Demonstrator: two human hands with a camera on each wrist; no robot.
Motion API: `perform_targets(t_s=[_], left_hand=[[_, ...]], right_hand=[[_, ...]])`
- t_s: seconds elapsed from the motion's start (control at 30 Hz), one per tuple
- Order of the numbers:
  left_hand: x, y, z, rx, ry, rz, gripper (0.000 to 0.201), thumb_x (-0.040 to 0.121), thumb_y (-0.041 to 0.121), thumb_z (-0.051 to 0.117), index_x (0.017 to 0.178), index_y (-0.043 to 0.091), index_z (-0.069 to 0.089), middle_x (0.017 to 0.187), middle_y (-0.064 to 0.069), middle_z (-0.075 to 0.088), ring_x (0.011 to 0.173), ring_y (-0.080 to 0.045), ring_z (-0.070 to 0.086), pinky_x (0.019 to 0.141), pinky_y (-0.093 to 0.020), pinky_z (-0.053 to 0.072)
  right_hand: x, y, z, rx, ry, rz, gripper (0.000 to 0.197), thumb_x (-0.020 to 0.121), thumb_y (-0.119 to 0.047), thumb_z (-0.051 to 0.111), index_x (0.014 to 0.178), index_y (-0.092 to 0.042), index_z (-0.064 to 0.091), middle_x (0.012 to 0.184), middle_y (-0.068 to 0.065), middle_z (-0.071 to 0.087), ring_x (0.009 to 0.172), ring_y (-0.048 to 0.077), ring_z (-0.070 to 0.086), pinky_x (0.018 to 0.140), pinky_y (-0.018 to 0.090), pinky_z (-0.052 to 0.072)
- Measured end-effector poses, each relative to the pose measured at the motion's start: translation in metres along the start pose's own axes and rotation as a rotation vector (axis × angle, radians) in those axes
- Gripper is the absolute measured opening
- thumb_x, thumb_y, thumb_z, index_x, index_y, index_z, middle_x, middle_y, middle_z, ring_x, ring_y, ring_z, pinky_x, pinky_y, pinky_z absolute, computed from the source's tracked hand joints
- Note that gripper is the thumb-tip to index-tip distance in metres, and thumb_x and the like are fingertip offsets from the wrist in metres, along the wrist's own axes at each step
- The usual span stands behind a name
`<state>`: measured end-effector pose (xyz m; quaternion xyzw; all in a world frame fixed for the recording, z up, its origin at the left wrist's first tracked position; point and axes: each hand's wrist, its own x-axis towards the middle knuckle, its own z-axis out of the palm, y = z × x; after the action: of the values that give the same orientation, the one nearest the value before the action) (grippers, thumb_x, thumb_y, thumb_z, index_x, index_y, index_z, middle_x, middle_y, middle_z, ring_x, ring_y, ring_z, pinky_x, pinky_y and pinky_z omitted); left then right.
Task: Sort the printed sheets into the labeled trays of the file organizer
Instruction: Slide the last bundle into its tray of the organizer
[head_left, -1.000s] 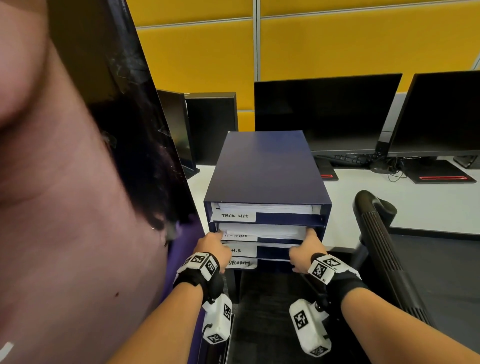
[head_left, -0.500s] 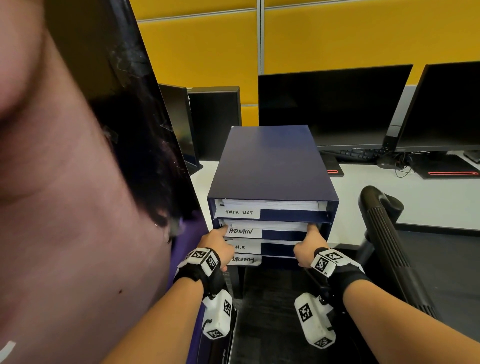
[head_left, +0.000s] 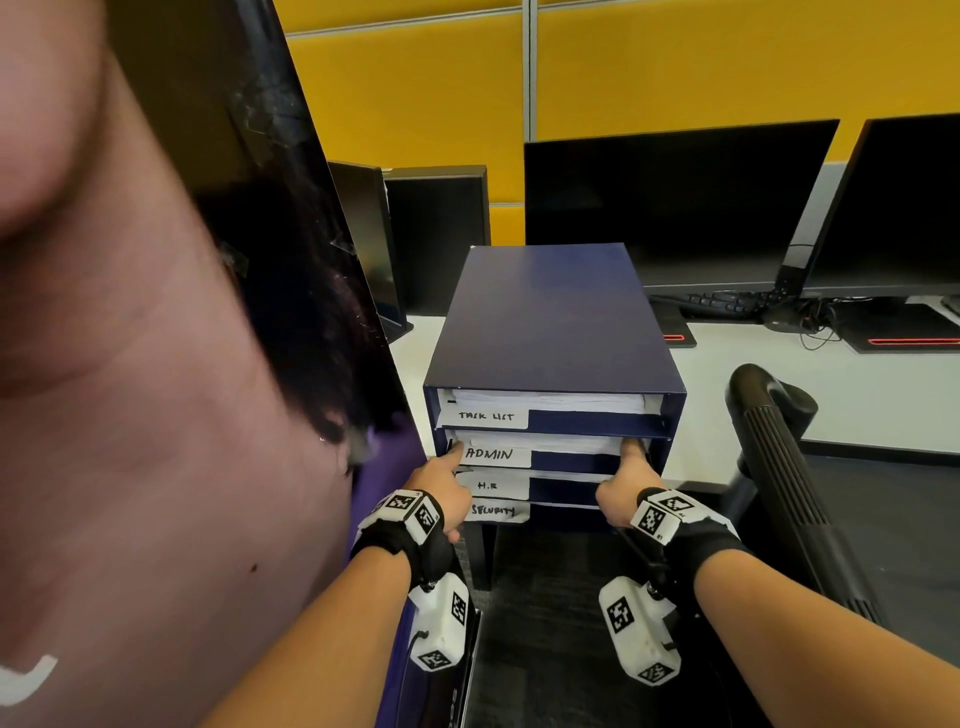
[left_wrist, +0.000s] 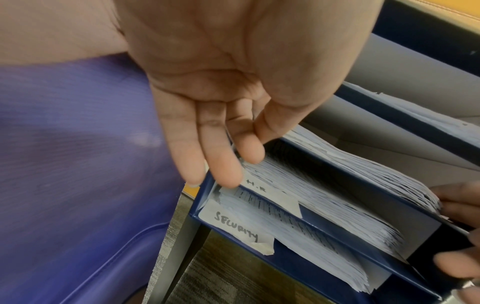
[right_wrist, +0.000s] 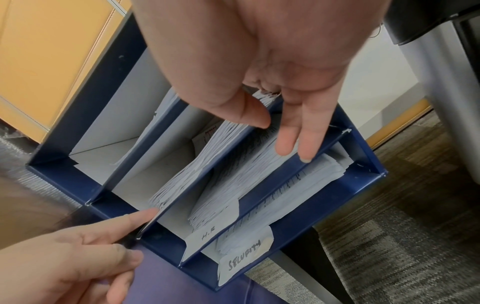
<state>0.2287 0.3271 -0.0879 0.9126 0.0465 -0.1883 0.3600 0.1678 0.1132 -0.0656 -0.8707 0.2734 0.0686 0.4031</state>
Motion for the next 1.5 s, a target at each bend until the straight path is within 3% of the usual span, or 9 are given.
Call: perform_targets(t_s=[0.17, 0.3, 0.43, 0.7, 0.97, 1.13, 1.27, 1.4, 1.5], left_hand=[[0.001, -0.007, 0.003, -0.043, 0.059, 0.022, 0.073, 0.086, 0.003, 0.043, 0.144, 0.043, 0.027, 0.123, -0.015, 0.062, 0.05, -0.021, 0.061, 0.036, -0.019, 0.044], [0.004, -0.018, 0.009, -0.07, 0.235, 0.091, 0.052, 0.086, 0.012, 0.044, 0.131, 0.035, 0.053, 0.103, -0.014, 0.069, 0.072, -0.034, 0.068, 0.061, -0.036, 0.06], [0.001, -0.022, 0.008, -0.089, 0.294, 0.121, 0.04, 0.086, 0.012, 0.044, 0.117, 0.029, 0.064, 0.094, -0.011, 0.072, 0.07, -0.033, 0.068, 0.065, -0.038, 0.06], [-0.004, -0.023, 0.008, -0.039, 0.15, 0.116, 0.058, 0.084, 0.016, 0.043, 0.139, 0.034, 0.041, 0.109, -0.014, 0.067, 0.077, -0.035, 0.068, 0.066, -0.042, 0.06], [-0.007, -0.016, 0.009, 0.006, 0.043, 0.075, 0.074, 0.085, 0.013, 0.045, 0.145, 0.046, 0.017, 0.11, -0.012, 0.063, 0.068, -0.03, 0.064, 0.067, -0.044, 0.06], [-0.005, -0.014, 0.011, 0.031, 0.019, 0.075, 0.077, 0.086, 0.01, 0.043, 0.144, 0.05, 0.013, 0.113, -0.018, 0.062, 0.05, -0.022, 0.053, 0.054, -0.034, 0.058], [-0.005, -0.011, 0.013, 0.0, 0.006, 0.084, 0.078, 0.086, 0.008, 0.043, 0.144, 0.051, 0.014, 0.117, -0.02, 0.061, 0.045, -0.02, 0.049, 0.046, -0.026, 0.048], [-0.002, -0.016, 0.016, -0.017, 0.078, 0.143, 0.067, 0.082, 0.012, 0.042, 0.138, 0.046, 0.032, 0.108, -0.018, 0.065, 0.056, -0.028, 0.06, 0.052, -0.033, 0.057], [-0.001, -0.023, 0.014, -0.006, 0.185, 0.189, 0.039, 0.083, 0.014, 0.043, 0.116, 0.032, 0.052, 0.084, -0.012, 0.064, 0.065, -0.029, 0.062, 0.063, -0.041, 0.059]], right_hand=[[0.0, 0.0, 0.0, 0.018, -0.011, 0.02, 0.063, 0.084, -0.001, 0.051, 0.137, -0.022, 0.025, 0.119, 0.01, 0.041, 0.109, 0.031, 0.049, 0.101, 0.041, 0.043], [-0.001, 0.001, 0.0, 0.054, 0.019, 0.008, 0.071, 0.081, 0.002, 0.052, 0.142, -0.021, 0.023, 0.136, 0.012, 0.04, 0.122, 0.035, 0.046, 0.106, 0.043, 0.039], [-0.005, 0.004, 0.001, 0.082, 0.073, -0.022, 0.071, 0.079, 0.005, 0.053, 0.14, -0.022, 0.027, 0.135, 0.009, 0.043, 0.12, 0.033, 0.048, 0.104, 0.041, 0.041], [-0.023, 0.007, -0.003, 0.003, 0.13, -0.035, 0.066, 0.084, -0.001, 0.051, 0.14, -0.025, 0.028, 0.129, 0.01, 0.051, 0.111, 0.033, 0.055, 0.095, 0.041, 0.047], [-0.03, 0.005, 0.001, -0.105, 0.075, -0.081, 0.066, 0.086, 0.0, 0.05, 0.145, -0.014, 0.026, 0.153, 0.004, 0.026, 0.133, 0.029, 0.04, 0.108, 0.033, 0.034], [-0.026, 0.005, 0.0, -0.149, 0.073, -0.091, 0.068, 0.086, -0.001, 0.051, 0.147, -0.014, 0.022, 0.156, 0.001, 0.017, 0.136, 0.027, 0.035, 0.109, 0.032, 0.032], [-0.024, 0.005, 0.001, -0.15, 0.082, -0.092, 0.068, 0.086, -0.003, 0.051, 0.147, -0.014, 0.022, 0.157, -0.001, 0.016, 0.137, 0.025, 0.034, 0.11, 0.03, 0.03], [-0.024, 0.006, 0.0, -0.145, 0.086, -0.088, 0.067, 0.086, -0.002, 0.051, 0.146, -0.014, 0.025, 0.155, 0.001, 0.022, 0.136, 0.025, 0.036, 0.11, 0.031, 0.031], [-0.028, 0.005, -0.003, -0.101, 0.127, -0.046, 0.06, 0.085, -0.001, 0.051, 0.141, -0.016, 0.036, 0.144, 0.007, 0.04, 0.124, 0.03, 0.049, 0.102, 0.034, 0.04]])
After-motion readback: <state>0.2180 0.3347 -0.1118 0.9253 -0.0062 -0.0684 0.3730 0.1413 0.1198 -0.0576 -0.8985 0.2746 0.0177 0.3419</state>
